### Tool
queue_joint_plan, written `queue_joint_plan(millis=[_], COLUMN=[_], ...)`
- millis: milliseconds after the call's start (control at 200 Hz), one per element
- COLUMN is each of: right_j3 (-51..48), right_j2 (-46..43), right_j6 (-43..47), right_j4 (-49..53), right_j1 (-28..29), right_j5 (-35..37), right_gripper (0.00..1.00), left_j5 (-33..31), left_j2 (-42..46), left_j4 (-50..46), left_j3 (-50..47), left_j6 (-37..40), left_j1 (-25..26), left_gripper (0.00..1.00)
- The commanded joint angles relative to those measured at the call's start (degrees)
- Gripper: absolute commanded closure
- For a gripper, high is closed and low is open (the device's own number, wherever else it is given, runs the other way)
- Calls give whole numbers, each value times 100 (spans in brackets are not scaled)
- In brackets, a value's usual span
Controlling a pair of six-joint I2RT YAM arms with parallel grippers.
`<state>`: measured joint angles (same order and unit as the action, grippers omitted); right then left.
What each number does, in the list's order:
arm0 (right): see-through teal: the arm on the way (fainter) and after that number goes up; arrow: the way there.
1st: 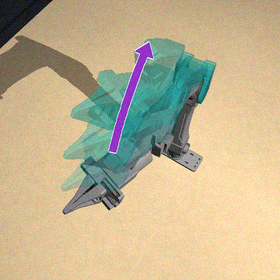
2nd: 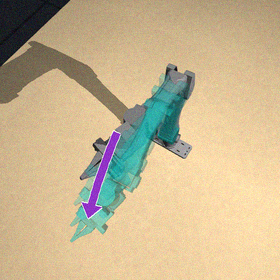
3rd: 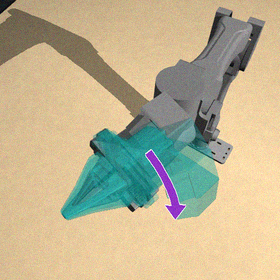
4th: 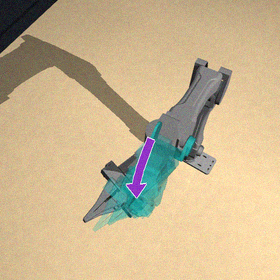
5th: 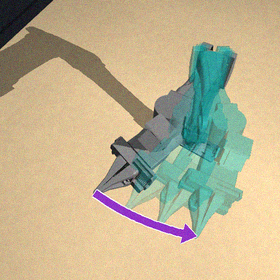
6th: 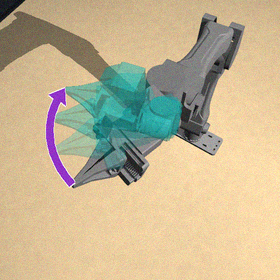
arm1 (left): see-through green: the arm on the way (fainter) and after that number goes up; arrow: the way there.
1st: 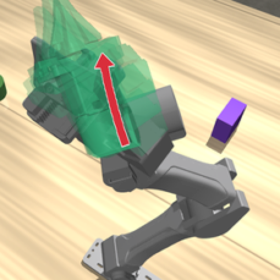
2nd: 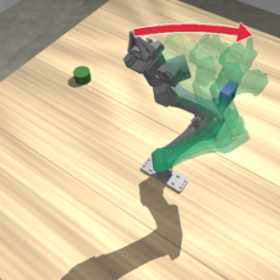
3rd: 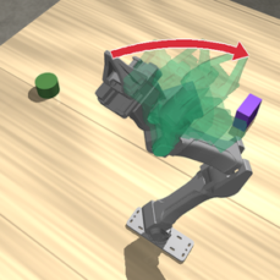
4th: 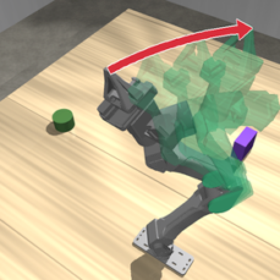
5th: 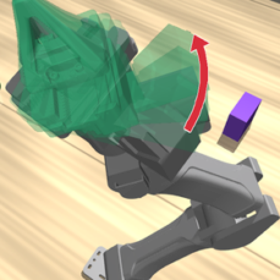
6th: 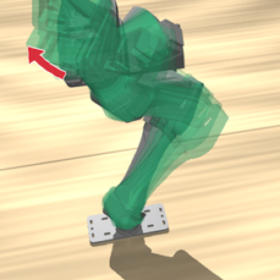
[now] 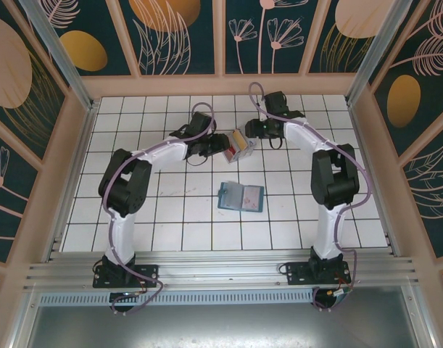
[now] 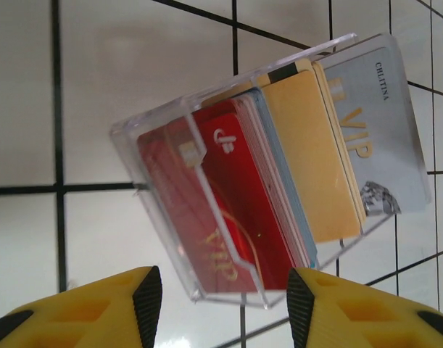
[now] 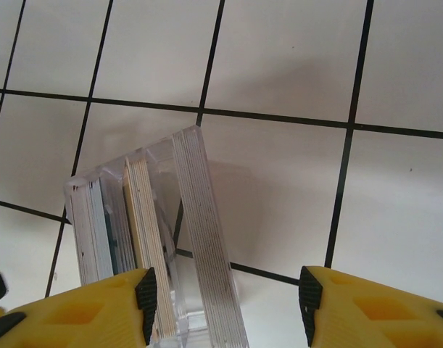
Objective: Put the credit cards into the card holder
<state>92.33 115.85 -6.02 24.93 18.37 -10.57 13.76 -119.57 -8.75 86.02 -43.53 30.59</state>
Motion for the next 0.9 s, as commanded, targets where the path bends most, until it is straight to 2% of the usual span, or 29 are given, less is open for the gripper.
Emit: queue_joint_plan(millis=[0,666,896], right_j3=[289,783,870], right_j2=[170,681,890], right_j6=[189,356,305], right_j4=[301,658,720], right_j1=[41,185,202], right_j5=[-120,121,624], right_gripper=[43,40,40], left_j5=[250,180,180], left_j2=[-363,-983,-789], left_j4=[-21,125,357], left_j3=[341,442,22], left_j6=[166,61,-55], left_j1=[-33,-106,-106], left_gripper=[49,50,50])
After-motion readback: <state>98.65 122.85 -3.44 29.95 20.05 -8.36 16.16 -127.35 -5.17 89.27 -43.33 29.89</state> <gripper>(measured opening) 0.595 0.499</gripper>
